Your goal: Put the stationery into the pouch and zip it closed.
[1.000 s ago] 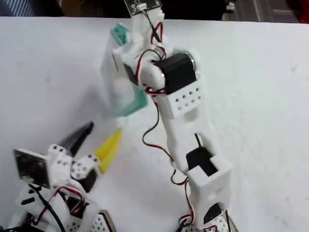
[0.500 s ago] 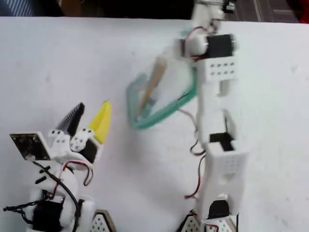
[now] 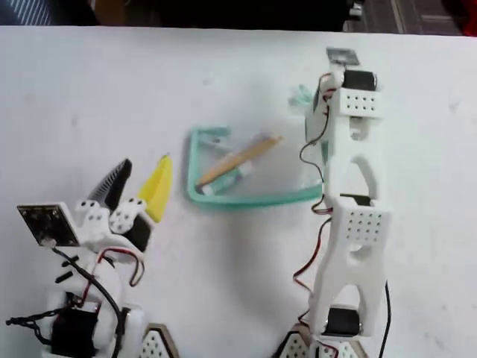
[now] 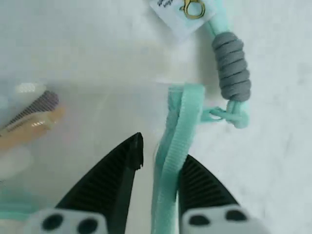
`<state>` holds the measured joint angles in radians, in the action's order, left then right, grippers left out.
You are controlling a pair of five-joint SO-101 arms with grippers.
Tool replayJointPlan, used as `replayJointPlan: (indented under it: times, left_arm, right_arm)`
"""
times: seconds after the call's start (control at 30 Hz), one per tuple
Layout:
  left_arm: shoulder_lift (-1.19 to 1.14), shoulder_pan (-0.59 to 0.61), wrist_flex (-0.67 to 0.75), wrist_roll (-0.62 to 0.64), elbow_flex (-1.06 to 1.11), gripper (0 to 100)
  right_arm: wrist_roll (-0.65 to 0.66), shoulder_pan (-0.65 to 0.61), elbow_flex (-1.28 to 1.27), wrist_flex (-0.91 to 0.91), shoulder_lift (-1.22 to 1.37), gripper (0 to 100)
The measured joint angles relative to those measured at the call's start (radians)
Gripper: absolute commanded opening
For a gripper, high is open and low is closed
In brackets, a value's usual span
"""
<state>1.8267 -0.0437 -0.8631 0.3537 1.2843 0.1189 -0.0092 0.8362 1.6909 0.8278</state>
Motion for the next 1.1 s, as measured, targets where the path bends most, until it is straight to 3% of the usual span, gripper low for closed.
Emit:
replayJointPlan:
  times: [0.23, 0.57, 0.97, 1.1]
  left_arm:
    - [0.0, 0.0, 0.0, 0.0, 0.0, 25]
    - [-0.005, -0.012, 0.0, 0.0, 0.017, 25]
    - [0.0, -0.012, 0.0, 0.0, 0.018, 25]
    - [0.0, -0.012, 0.0, 0.0, 0.018, 25]
  right_arm:
    - [0.023, -0.006, -0.193, -0.002, -0.075, 1.6]
    - [0.014, -0.107, -0.396, -0.008, -0.285, 1.6]
    - [0.011, -0.118, -0.453, -0.008, -0.354, 2.2]
    - [0.002, -0.118, -0.453, -0.008, -0.354, 19.5]
